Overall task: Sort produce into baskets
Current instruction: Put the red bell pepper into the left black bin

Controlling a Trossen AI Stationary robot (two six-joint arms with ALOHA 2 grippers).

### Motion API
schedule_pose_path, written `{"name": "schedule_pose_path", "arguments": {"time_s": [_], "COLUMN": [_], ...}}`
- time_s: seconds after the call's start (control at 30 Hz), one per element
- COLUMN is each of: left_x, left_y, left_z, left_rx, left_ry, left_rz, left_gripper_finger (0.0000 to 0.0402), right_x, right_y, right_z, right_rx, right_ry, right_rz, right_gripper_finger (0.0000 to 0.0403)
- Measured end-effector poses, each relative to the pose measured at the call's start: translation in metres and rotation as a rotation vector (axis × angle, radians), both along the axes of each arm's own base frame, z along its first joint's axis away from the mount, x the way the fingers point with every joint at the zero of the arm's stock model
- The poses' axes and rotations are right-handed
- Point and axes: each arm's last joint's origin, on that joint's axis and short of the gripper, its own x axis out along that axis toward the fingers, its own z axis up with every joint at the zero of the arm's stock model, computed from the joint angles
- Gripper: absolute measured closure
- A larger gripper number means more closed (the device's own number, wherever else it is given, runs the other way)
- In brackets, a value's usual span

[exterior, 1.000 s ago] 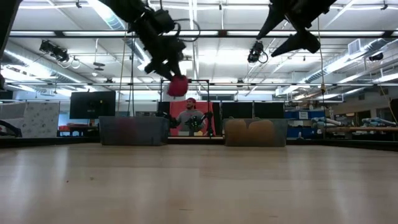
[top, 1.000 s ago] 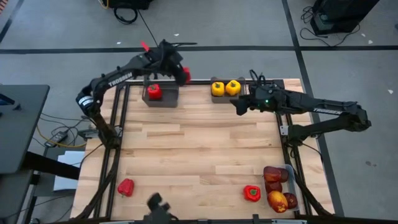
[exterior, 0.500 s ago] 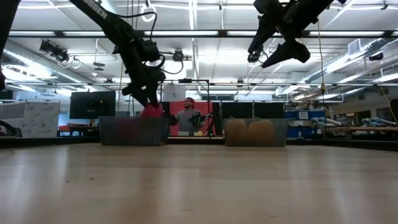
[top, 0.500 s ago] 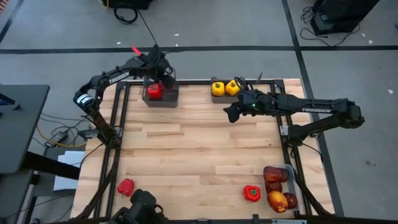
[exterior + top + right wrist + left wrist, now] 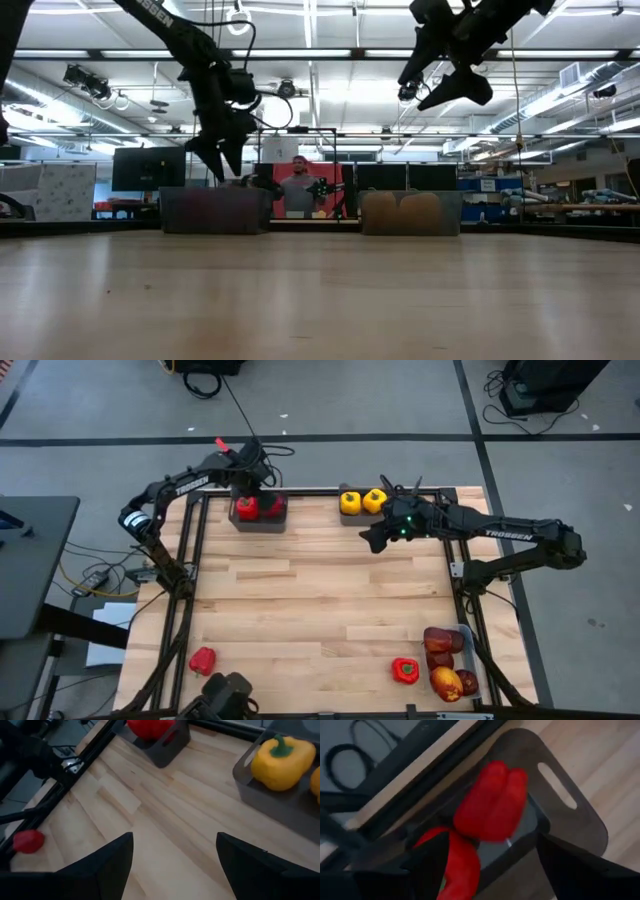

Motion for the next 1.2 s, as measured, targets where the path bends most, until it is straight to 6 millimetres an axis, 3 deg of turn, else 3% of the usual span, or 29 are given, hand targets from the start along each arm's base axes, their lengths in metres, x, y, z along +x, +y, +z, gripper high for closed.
{"name": "schedule_pose_path", "arguments": {"time_s": [0.13, 0.23, 0.5, 0.8, 1.03, 1.2], "left_x": [0.001, 0.003, -0.003, -0.019, -0.037, -0.041], "left_y": [-0.007, -0.023, -0.097, -0.191, -0.25, -0.287], "left_z": [0.022, 0.05, 0.092, 0.086, 0.064, 0.045], "left_rx": [0.015, 0.024, -0.098, -0.231, -0.397, -0.592], "left_ry": [0.059, 0.043, 0.081, 0.048, 0.081, 0.231], "left_rz": [0.005, 0.005, -0.013, 0.132, 0.352, 0.444], "left_gripper_finger": [0.0085, 0.0092, 0.0121, 0.0124, 0.0124, 0.0124], "right_x": [-0.001, -0.002, -0.006, -0.006, -0.005, -0.005], "right_y": [-0.002, -0.002, 0.002, 0.004, 0.005, 0.004], "right_z": [0.0, 0.002, -0.004, -0.007, -0.007, -0.007], "right_rx": [0.005, -0.018, 0.011, -0.058, -0.14, -0.174], "right_ry": [-0.002, -0.002, 0.067, 0.108, 0.116, 0.119], "right_rz": [0.002, 0.033, 0.184, 0.339, 0.464, 0.501], "right_gripper_finger": [0.0111, 0.0118, 0.0152, 0.0159, 0.0159, 0.0159]}}
